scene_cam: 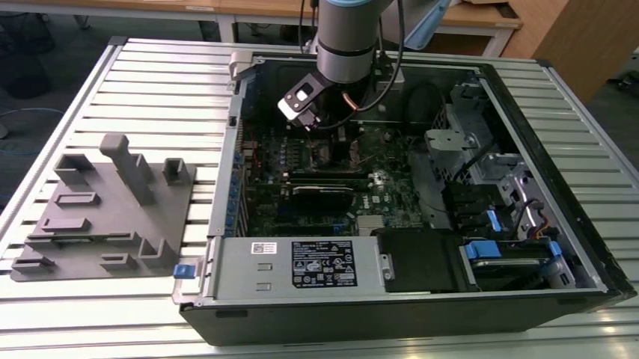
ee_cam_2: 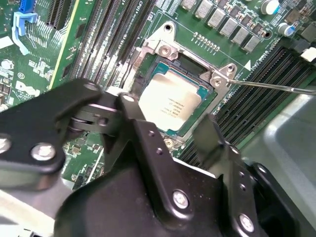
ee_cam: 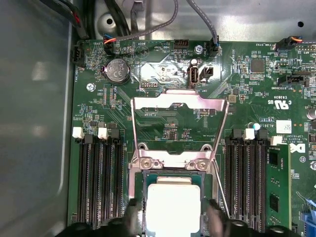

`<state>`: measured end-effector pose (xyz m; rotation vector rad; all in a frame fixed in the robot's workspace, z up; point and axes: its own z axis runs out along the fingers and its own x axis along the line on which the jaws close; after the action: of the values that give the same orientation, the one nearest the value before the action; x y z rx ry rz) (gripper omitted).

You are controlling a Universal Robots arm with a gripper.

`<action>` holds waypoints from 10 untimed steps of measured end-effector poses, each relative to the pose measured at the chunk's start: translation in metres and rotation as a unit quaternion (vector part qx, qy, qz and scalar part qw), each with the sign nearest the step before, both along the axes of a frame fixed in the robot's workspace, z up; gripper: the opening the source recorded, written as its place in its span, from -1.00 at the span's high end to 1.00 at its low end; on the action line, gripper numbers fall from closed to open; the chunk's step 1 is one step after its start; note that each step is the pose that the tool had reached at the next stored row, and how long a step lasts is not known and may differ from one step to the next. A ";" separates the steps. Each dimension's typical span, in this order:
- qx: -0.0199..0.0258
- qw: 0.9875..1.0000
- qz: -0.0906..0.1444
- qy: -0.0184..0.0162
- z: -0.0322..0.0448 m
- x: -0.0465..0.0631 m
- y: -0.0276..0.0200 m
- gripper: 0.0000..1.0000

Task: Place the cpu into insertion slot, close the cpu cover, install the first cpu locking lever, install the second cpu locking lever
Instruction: 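Place the cpu into insertion slot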

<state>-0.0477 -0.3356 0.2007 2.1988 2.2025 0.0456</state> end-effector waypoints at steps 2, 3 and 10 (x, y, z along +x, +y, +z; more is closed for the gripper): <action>0.000 1.000 0.000 0.000 0.0000 0.000 0.0000 -0.18; 0.000 1.000 0.000 0.000 0.0001 0.000 0.0000 -0.18; 0.000 1.000 0.000 0.000 0.0002 0.000 0.0000 0.40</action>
<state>-0.0477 -0.3356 0.2009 2.1988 2.2026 0.0457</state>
